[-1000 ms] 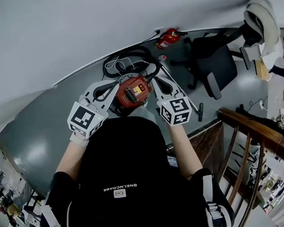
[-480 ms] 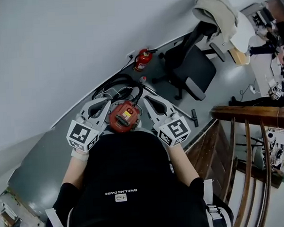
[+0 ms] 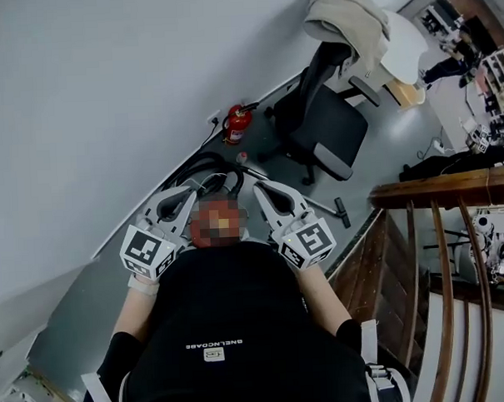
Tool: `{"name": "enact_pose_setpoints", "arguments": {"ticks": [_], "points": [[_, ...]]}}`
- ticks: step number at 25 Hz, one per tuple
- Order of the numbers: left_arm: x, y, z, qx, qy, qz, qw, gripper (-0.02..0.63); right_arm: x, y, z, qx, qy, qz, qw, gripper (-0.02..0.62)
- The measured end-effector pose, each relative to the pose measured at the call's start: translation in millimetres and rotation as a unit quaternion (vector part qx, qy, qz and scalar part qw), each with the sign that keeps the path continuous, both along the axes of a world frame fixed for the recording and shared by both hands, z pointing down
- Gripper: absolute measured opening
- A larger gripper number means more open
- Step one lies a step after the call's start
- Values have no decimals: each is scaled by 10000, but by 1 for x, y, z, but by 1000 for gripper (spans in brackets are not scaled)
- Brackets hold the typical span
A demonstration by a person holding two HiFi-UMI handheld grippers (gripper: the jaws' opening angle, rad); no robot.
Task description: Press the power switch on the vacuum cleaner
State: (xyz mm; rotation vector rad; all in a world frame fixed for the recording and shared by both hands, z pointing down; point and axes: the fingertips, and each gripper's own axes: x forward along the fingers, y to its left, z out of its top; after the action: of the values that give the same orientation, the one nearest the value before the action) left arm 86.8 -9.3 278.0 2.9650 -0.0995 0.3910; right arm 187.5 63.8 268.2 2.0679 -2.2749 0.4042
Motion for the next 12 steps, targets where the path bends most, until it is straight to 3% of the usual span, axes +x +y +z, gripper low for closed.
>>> {"name": "enact_pose_setpoints", "arguments": {"ticks": [12], "points": [[5, 20, -2, -19, -118, 187, 9998, 14, 12, 27, 4, 20, -176, 381, 9991, 38]]}}
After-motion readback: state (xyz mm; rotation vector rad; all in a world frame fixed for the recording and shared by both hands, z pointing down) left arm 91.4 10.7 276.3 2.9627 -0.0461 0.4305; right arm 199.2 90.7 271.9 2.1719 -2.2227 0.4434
